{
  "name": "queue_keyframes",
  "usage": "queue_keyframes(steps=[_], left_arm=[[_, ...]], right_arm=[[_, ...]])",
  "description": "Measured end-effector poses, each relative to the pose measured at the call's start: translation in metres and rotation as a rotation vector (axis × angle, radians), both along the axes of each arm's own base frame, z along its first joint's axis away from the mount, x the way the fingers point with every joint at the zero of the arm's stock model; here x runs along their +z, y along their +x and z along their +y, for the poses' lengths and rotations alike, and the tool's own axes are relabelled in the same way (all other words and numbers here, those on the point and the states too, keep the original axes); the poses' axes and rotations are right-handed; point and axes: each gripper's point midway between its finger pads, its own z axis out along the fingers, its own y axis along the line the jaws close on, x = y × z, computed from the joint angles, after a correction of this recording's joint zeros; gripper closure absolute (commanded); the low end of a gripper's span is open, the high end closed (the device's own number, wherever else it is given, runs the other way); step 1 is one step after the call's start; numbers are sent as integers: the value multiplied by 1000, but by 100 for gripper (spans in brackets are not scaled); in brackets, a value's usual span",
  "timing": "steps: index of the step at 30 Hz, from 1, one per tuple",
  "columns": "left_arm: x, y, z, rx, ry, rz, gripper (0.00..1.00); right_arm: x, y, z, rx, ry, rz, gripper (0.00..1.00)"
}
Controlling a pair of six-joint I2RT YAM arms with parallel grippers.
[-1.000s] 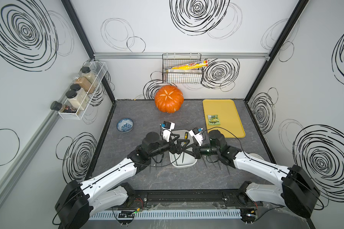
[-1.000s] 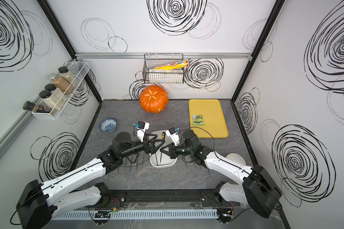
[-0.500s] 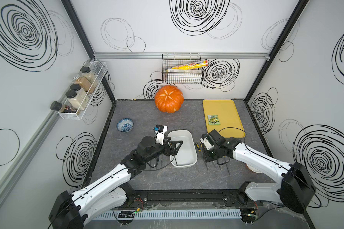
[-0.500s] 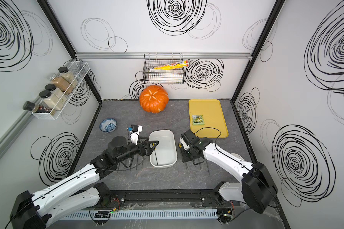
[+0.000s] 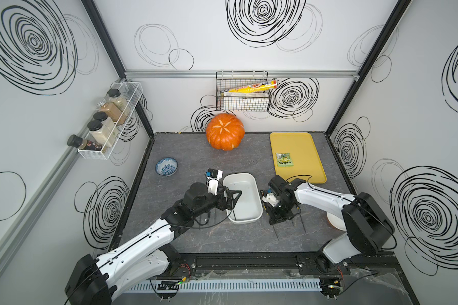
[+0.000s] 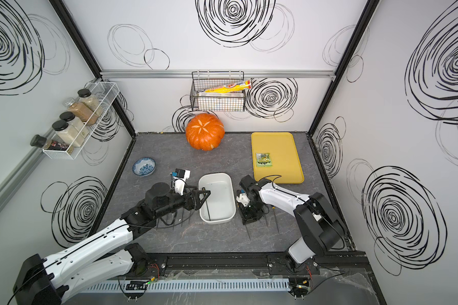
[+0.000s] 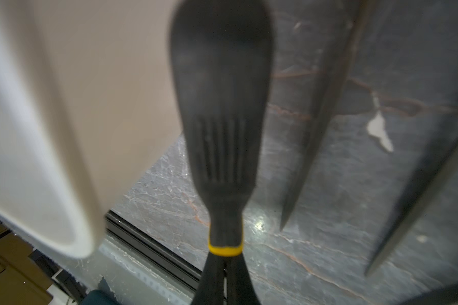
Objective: Take the file tool out of the storage box
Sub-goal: Place the file tool at the center of the board.
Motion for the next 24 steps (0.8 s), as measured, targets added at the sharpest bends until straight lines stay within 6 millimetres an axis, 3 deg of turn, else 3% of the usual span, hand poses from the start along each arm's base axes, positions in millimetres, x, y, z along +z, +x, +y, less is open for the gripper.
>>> queue_keyframes(steps=[11, 24], left_arm=[[-1, -1, 1, 0, 4, 4, 1], [-13, 0, 1, 3, 32, 36, 1]], right_arm=[[-13, 9, 21, 35, 31, 91, 100], [-20, 13, 12, 22, 4, 96, 100]])
